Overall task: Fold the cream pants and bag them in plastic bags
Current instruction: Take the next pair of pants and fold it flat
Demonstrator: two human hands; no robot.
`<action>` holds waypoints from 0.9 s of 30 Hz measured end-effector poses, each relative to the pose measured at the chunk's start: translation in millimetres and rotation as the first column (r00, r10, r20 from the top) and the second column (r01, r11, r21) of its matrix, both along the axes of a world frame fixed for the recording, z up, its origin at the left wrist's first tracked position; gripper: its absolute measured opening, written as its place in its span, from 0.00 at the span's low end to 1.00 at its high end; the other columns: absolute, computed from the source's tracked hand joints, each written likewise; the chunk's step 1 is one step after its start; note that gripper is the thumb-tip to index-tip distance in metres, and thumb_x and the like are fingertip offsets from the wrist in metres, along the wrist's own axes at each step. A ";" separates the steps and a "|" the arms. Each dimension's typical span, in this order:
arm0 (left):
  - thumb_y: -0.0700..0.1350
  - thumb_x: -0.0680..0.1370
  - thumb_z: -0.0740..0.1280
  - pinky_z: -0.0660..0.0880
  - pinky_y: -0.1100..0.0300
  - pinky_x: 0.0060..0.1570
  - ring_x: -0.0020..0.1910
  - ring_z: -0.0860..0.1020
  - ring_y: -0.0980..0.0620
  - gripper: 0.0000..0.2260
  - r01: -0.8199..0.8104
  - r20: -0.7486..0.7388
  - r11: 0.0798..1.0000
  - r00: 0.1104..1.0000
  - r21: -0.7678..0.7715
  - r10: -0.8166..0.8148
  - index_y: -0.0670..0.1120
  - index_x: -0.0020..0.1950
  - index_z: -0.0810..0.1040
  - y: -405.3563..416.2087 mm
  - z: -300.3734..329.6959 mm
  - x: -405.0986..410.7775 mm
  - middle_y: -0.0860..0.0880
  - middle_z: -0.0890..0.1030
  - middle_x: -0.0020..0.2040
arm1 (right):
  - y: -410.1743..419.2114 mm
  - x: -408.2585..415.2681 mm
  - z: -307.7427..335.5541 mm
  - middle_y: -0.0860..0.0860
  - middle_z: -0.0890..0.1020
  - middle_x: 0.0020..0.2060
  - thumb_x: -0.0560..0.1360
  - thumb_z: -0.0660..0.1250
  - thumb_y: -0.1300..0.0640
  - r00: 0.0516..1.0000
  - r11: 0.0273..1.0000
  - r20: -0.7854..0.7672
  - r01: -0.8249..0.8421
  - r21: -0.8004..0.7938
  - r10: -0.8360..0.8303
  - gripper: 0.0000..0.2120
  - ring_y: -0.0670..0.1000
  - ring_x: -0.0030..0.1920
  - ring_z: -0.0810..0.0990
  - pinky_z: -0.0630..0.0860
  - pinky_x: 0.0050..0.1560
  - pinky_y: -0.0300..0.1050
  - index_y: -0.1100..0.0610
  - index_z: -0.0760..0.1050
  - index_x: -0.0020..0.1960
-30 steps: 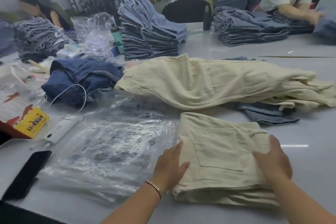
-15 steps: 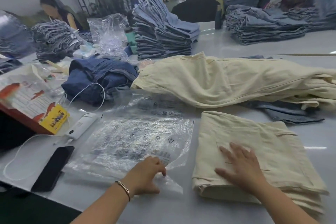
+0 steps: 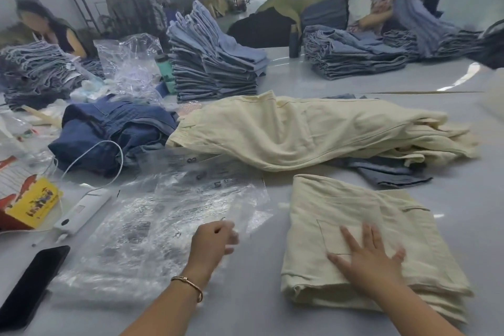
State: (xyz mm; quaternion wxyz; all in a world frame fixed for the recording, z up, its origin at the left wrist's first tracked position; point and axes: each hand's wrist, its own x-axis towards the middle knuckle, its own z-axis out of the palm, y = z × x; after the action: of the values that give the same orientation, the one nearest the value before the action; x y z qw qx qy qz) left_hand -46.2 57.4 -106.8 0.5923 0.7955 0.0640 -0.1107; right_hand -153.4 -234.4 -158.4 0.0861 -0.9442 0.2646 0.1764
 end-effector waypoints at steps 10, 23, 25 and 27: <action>0.44 0.71 0.76 0.73 0.62 0.43 0.37 0.80 0.57 0.09 0.197 0.081 0.967 0.974 0.163 -0.212 0.54 0.32 0.84 -109.9 -25.2 -31.0 0.56 0.83 0.34 | -82.4 -34.8 46.4 0.56 0.55 0.74 0.72 0.59 0.33 0.939 0.946 -0.159 0.319 0.064 -0.306 0.36 0.58 0.74 0.54 0.57 0.63 0.78 0.44 0.54 0.75; 0.59 0.64 0.75 0.61 0.63 0.28 0.25 0.65 0.60 0.23 0.328 0.164 0.817 0.879 0.474 -0.448 0.49 0.27 0.64 -214.1 -51.3 -49.3 0.56 0.66 0.22 | -228.9 14.1 37.4 0.52 0.58 0.76 0.66 0.74 0.47 0.984 0.962 0.133 0.079 0.263 -0.117 0.48 0.52 0.75 0.58 0.59 0.73 0.47 0.56 0.52 0.77; 0.60 0.64 0.75 0.61 0.64 0.27 0.24 0.66 0.60 0.21 0.334 0.142 0.799 0.878 0.500 -0.457 0.50 0.26 0.67 -215.2 -53.8 -48.6 0.58 0.68 0.22 | -236.2 25.0 32.0 0.52 0.62 0.74 0.63 0.77 0.45 0.990 0.946 0.099 0.069 0.317 -0.105 0.50 0.54 0.73 0.61 0.61 0.70 0.46 0.55 0.54 0.77; 0.59 0.66 0.75 0.63 0.67 0.27 0.24 0.66 0.61 0.15 0.351 0.126 0.790 0.874 0.503 -0.469 0.57 0.27 0.71 -218.1 -52.8 -48.1 0.61 0.69 0.23 | -242.5 35.6 28.6 0.53 0.66 0.71 0.61 0.78 0.43 0.994 0.952 0.062 0.062 0.301 -0.084 0.50 0.54 0.70 0.64 0.65 0.68 0.47 0.56 0.57 0.75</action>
State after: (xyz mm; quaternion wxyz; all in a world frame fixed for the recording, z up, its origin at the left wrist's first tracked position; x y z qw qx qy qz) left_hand -94.3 -160.7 -159.6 0.3486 0.9156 -0.1602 -0.1201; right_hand -117.8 -476.9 -129.8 0.2439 -0.9158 0.2663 0.1758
